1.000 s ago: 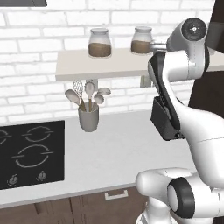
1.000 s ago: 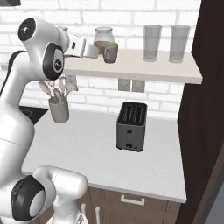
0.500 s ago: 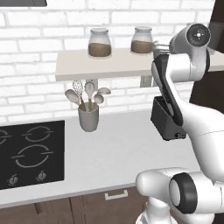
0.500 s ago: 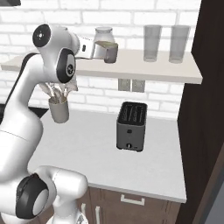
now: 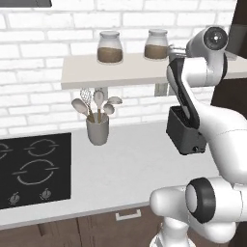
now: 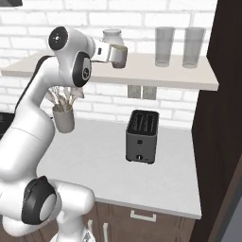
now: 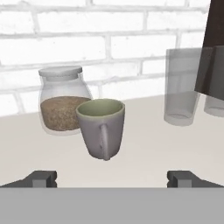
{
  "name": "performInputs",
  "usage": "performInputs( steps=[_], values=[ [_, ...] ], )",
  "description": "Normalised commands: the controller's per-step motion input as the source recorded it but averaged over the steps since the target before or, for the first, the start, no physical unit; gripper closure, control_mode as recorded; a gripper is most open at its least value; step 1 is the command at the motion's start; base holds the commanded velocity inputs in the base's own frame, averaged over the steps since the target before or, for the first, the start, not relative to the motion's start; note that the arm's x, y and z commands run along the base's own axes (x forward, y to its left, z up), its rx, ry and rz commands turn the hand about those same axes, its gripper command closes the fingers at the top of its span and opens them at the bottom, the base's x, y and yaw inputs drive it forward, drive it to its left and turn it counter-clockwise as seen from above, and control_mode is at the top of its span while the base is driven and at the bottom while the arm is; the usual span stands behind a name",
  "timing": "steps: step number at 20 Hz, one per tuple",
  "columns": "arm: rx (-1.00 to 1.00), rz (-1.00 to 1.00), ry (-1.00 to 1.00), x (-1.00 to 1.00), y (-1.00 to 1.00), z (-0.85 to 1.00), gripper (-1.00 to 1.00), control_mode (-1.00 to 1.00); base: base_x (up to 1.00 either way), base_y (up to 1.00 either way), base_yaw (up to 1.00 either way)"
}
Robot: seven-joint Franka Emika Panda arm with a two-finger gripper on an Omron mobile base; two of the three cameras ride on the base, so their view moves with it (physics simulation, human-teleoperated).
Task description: Gather all objects into one cabinet and sort the glasses and bowls to opposite sides.
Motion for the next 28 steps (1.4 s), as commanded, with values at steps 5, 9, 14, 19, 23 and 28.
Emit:
performInputs(
  steps=[5, 9, 14, 19, 23, 28],
  values=[
    [0.0, 0.0, 0.01, 0.24, 0.0, 0.0, -1.0, -1.0, 0.0, 0.0, 0.0],
    [0.02, 0.0, 0.04, 0.42, -0.03, 0.0, -1.0, -1.0, 0.0, 0.0, 0.0],
    [0.02, 0.0, 0.03, 0.21, -0.06, 0.0, -1.0, -1.0, 0.0, 0.0, 0.0],
    [0.02, 0.0, 0.02, 0.04, -0.1, 0.0, -1.0, -1.0, 0.0, 0.0, 0.0],
    [0.0, 0.0, 0.01, 0.0, 0.0, -0.11, -1.0, -1.0, 0.0, 0.0, 0.0],
    [0.0, 0.0, 0.0, 0.02, 0.0, -0.15, -1.0, -1.0, 0.0, 0.0, 0.0]
  ],
)
